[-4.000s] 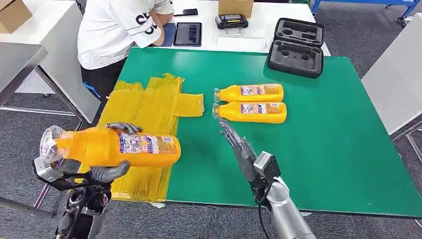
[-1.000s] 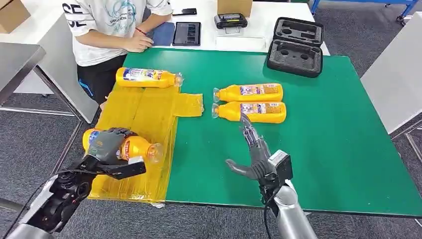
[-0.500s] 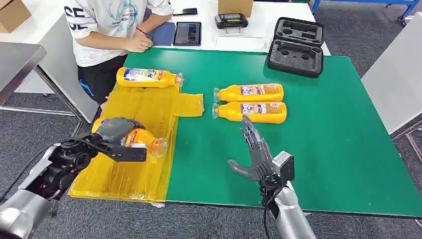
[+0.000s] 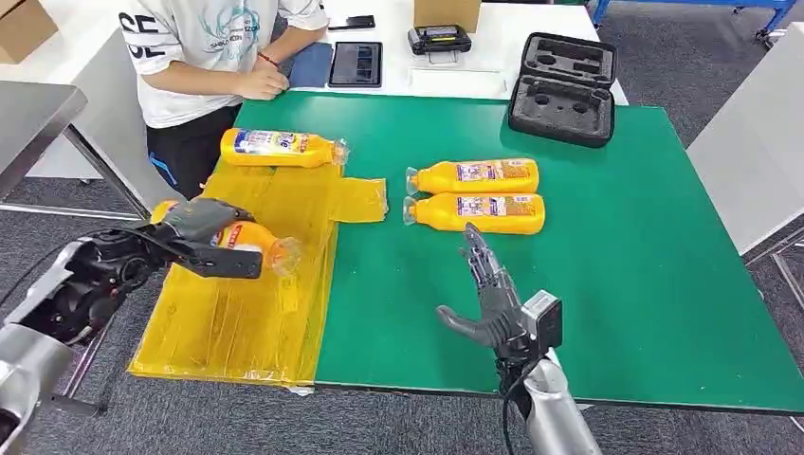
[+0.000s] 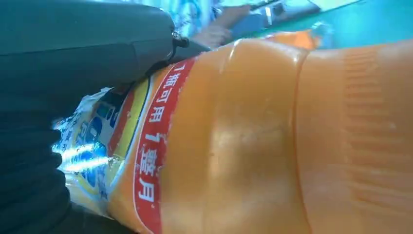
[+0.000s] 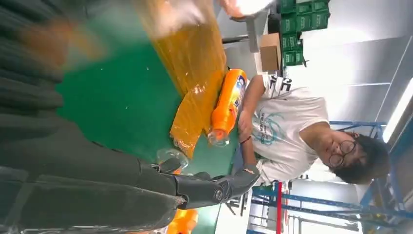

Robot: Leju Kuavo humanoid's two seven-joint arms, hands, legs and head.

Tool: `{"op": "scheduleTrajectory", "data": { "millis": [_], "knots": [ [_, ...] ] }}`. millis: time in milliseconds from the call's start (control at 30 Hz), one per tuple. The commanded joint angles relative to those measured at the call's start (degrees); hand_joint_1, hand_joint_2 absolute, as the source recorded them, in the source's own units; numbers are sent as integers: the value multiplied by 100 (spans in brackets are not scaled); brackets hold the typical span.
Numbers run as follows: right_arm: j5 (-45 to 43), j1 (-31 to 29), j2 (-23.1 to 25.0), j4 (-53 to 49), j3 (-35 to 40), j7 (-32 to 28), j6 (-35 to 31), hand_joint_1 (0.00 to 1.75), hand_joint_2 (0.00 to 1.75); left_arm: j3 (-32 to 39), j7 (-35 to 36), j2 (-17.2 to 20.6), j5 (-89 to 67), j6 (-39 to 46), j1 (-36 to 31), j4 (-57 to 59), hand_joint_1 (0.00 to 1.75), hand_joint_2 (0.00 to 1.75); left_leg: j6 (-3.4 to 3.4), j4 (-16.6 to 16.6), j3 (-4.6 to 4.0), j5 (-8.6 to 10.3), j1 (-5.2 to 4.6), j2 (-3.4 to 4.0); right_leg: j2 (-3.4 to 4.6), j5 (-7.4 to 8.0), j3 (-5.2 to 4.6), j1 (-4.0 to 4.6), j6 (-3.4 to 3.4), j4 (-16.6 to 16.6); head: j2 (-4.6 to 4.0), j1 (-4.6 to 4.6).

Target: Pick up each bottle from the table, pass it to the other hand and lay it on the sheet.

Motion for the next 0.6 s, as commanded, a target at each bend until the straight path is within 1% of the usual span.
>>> {"op": "scheduleTrajectory", "data": {
  "millis": [33,67,100,133,167,200,233,267,300,333,367,433,533,567,600],
  "knots": [
    [23,-143,4,332,-117,10,34,0,175,-647,423,36,-246,299,-184,453,175,175,-5,-6,26,-8,1,-6,-7,-10,28,1,-6,-5,0,-2],
    [23,-143,4,332,-117,10,34,0,175,-647,423,36,-246,299,-184,453,175,175,-7,-6,41,-14,4,-8,-9,-15,45,4,-8,-8,0,0],
    [33,-150,14,351,-112,8,25,0,175,-651,425,15,-258,319,-196,522,175,175,-5,-6,30,-10,3,-4,-6,-11,34,3,-6,-7,0,0],
    [33,-150,14,351,-112,8,25,0,175,-651,425,15,-258,319,-196,522,175,175,-6,-5,42,-16,3,0,-2,-15,45,3,-8,-7,0,-2],
    [48,-155,16,355,-107,3,20,0,175,-650,446,10,-302,347,-203,557,175,175,-4,-5,24,-9,1,2,0,-8,27,0,-5,-5,0,0],
    [50,-161,27,356,-105,-4,30,0,175,-648,457,3,-332,375,-165,583,175,175,-7,-4,38,-15,4,3,2,-13,40,3,-8,-6,0,0],
    [50,-162,31,357,-106,-4,26,0,175,-658,465,3,-338,384,-123,600,175,175,-5,-5,22,-7,1,-1,-2,-7,25,0,-5,-5,0,0],
    [65,-160,41,361,-106,7,21,0,175,-617,484,-14,-357,470,-41,628,175,175,-7,-5,38,-14,3,0,0,-13,41,3,-9,-7,0,0],
    [63,-161,46,369,-108,11,37,0,175,-592,504,-27,-386,532,5,637,175,175,-5,-7,22,-6,0,-1,-2,-7,24,-1,-6,-5,0,0],
    [68,-159,54,375,-112,11,31,0,175,-577,531,-53,-414,595,72,656,175,175,-8,-11,41,-12,-1,3,2,-12,42,-1,-9,-9,0,-2],
    [81,-162,59,389,-112,13,26,0,175,-559,575,-86,-469,679,109,694,175,175,-5,-9,24,-6,-3,2,0,-7,25,-4,-6,-6,0,0],
    [90,-166,46,420,-110,10,20,0,175,-558,529,-153,-471,694,110,790,175,175,-9,-8,47,-17,1,5,5,-15,48,1,-11,-7,0,0],
    [83,-167,27,445,-109,-1,27,0,175,-577,493,-196,-467,689,57,854,175,175,-6,-5,29,-9,2,-6,-7,-11,33,1,-7,-6,0,-2],
    [82,-168,24,448,-110,-4,29,0,175,-578,484,-200,-468,683,41,860,175,175,-8,-7,40,-13,4,-7,-9,-15,45,4,-9,-8,0,0],
    [82,-168,24,448,-110,-4,29,0,175,-578,484,-200,-468,683,41,860,175,175,-5,-5,21,-6,2,-7,-9,-8,24,1,-6,-5,0,0]
  ]
}}
